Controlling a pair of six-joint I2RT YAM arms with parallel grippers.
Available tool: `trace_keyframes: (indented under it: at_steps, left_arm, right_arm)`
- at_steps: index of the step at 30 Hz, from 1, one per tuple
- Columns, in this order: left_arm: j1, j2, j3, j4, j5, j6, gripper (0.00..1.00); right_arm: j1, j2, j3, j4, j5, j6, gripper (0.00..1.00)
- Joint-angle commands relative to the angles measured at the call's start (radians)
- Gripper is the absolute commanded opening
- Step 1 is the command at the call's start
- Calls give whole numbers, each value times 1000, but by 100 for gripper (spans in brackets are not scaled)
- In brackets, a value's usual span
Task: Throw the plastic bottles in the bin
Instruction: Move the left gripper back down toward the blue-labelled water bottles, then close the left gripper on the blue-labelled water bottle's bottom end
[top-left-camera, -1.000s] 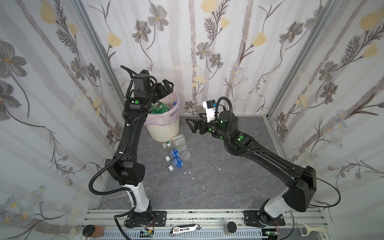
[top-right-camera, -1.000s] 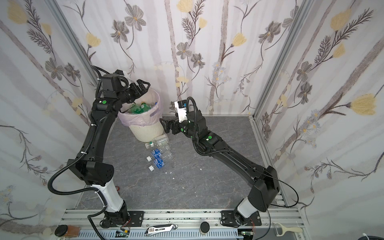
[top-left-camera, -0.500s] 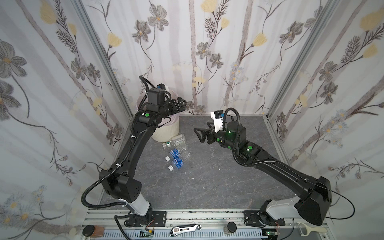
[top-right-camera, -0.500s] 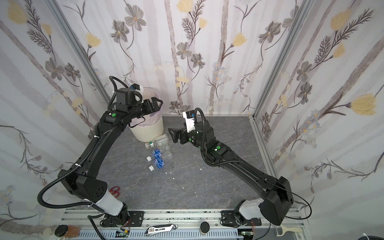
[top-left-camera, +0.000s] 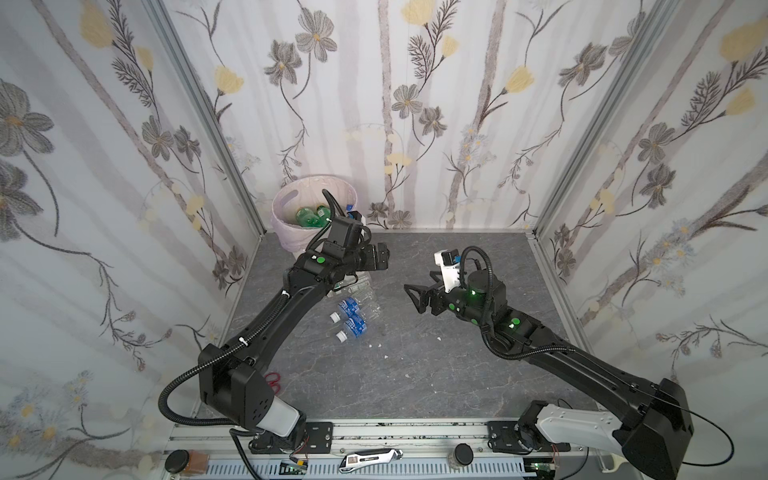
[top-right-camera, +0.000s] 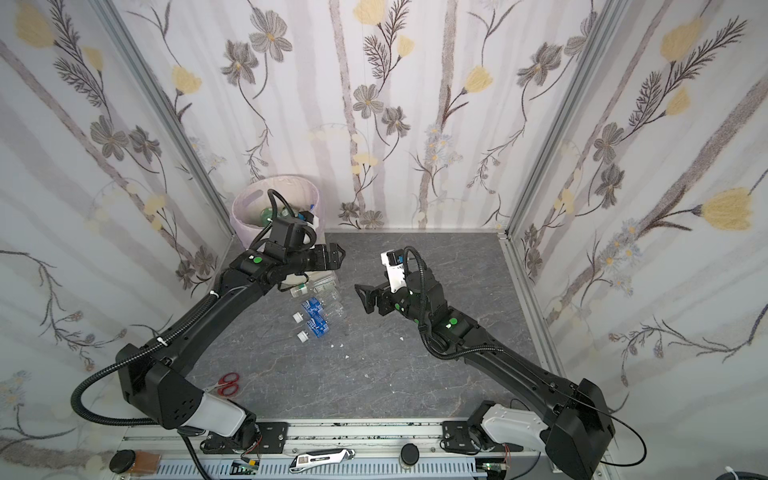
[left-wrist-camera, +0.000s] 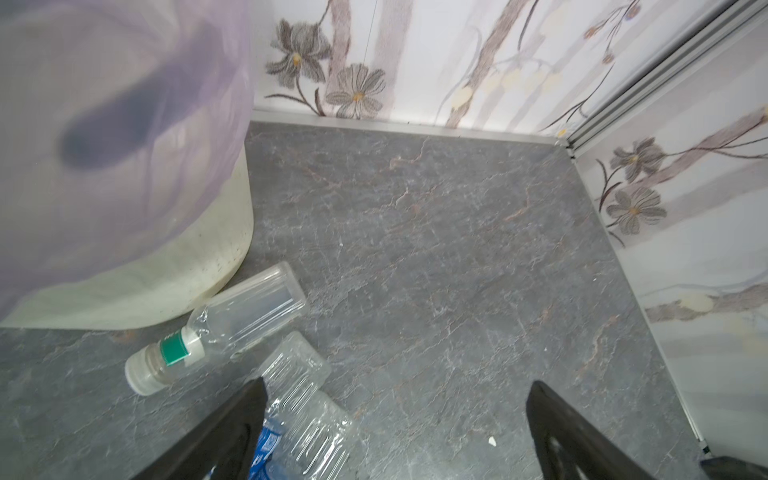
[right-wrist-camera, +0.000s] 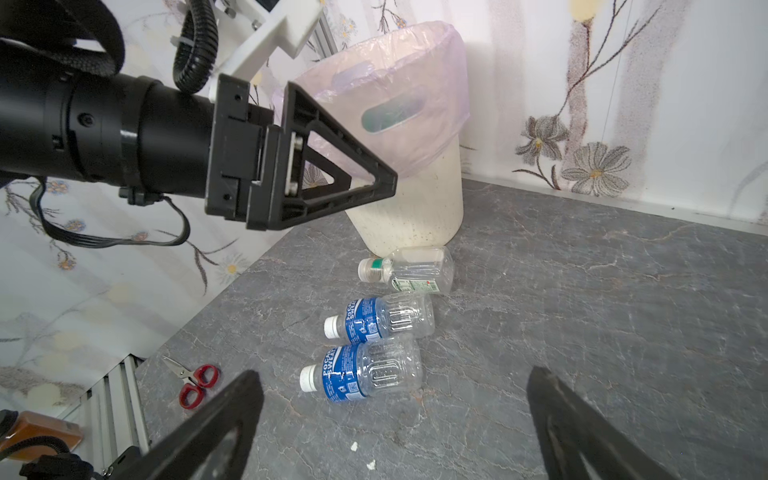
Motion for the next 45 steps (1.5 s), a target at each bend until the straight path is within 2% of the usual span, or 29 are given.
trace_keyframes:
  at_steps: [1,10,16,32,45]
  left_arm:
    - [-24,-29,-54,5,-51,34,100]
    - [-101,-63,-240,-24,-52,13,100]
    - [-130,-17,-331,-38,-63,-1,100]
    - [-140,134,-378,-47,-170,39,98]
    - [-151,176,-373,-46,-137,28,92]
  right_arm:
    - [0,-29,-48,24,11,-13,100]
    - [-1,-104,-208,7,-16,-61,100]
    - [-8,-139,-267,21,-5,-58,100]
    - [-16,-145,-313,69,-28,-8,100]
    - [-33,-142,-318,77,-34,3,100]
